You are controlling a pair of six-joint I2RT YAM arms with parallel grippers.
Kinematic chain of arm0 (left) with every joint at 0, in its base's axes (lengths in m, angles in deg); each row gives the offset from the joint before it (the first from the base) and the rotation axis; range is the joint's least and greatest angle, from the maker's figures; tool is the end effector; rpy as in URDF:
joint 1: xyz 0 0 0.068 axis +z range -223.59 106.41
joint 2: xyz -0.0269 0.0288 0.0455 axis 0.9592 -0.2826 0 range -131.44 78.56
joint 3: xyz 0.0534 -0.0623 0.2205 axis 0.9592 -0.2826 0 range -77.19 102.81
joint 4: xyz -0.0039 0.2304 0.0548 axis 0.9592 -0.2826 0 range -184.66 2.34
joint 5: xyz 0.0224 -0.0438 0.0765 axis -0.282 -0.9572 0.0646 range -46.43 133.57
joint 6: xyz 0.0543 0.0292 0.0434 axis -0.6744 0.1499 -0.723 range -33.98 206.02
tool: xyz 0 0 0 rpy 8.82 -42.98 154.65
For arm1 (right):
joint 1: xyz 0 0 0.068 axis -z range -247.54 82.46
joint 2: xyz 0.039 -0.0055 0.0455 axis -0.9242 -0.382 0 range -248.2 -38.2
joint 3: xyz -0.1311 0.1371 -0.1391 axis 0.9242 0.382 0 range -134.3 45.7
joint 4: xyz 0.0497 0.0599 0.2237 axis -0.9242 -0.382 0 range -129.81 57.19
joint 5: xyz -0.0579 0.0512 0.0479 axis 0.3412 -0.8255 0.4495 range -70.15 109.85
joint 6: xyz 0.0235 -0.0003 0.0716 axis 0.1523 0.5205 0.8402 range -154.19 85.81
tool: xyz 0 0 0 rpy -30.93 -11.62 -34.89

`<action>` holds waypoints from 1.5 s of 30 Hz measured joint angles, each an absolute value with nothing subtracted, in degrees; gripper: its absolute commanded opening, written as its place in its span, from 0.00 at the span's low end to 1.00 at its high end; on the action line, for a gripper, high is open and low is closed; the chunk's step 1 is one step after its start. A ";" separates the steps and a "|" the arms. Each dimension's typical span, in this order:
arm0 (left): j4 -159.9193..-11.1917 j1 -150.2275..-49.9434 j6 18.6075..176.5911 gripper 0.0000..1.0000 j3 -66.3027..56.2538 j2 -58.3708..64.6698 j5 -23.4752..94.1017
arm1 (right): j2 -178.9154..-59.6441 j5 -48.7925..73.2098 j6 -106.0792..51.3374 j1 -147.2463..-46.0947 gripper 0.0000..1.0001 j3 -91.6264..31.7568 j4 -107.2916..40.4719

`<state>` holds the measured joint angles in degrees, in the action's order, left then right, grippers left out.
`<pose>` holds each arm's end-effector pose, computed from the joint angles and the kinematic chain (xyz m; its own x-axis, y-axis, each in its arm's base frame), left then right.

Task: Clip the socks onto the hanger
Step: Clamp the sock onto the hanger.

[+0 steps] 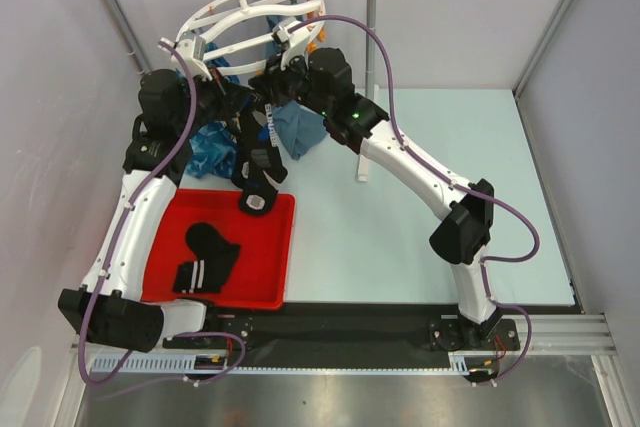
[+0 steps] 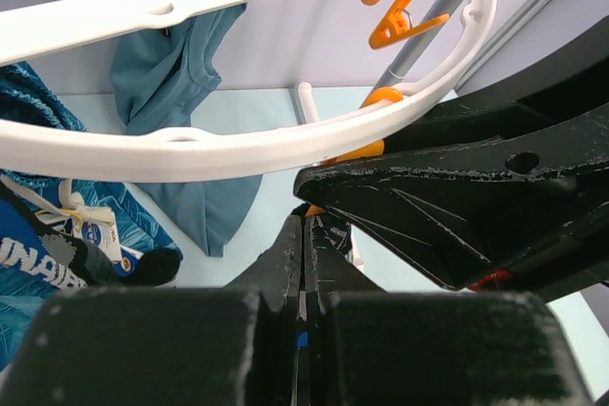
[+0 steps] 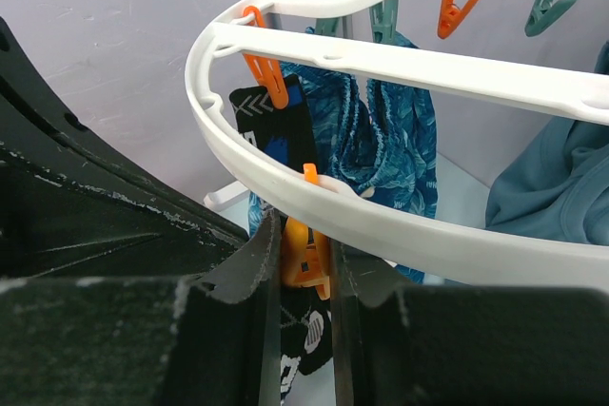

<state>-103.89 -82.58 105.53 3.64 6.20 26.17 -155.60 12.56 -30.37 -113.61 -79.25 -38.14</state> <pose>0.2861 -0.0644 0.4014 -0.2731 -0.2794 -0.9205 0.3721 0.8517 -0.3689 0.3198 0.3436 0.4067 -0.0265 0.0676 -0.9974 -0.8023 0.5938 0.0616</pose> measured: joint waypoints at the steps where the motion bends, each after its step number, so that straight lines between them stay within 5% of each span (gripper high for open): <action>1: -104.08 -82.58 105.44 0.00 3.64 6.18 26.38 | -155.60 12.56 -30.37 -113.61 0.00 -79.25 -38.16; 9: -104.13 -82.58 105.46 0.00 3.64 6.18 26.47 | -155.60 12.52 -30.35 -113.61 0.00 -79.16 -38.14; 15: -104.15 -82.58 105.48 0.00 3.64 6.18 26.47 | -155.60 12.52 -30.35 -113.61 0.12 -79.07 -38.09; 22: -104.17 -82.58 105.48 0.00 3.78 6.00 26.47 | -155.60 12.19 -30.26 -113.67 0.45 -79.03 -38.09; 30: -104.59 -82.56 105.51 0.00 4.37 5.56 26.89 | -155.58 13.81 -31.25 -113.32 0.65 -79.01 -38.38; 36: -104.74 -82.47 105.48 0.00 4.41 5.56 26.84 | -155.25 15.34 -30.68 -112.80 0.93 -78.81 -38.77; 37: -104.61 -82.43 105.48 0.01 4.41 5.56 26.84 | -155.10 15.38 -30.24 -112.65 0.99 -78.81 -38.92; 45: -102.80 -82.58 106.53 0.27 4.41 4.14 24.57 | -151.34 10.29 -23.01 -112.69 1.00 -78.35 -39.03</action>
<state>-102.80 -82.58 106.53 4.41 4.14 24.57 -151.34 10.29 -23.01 -112.69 -78.35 -39.03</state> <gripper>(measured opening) 0.206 0.993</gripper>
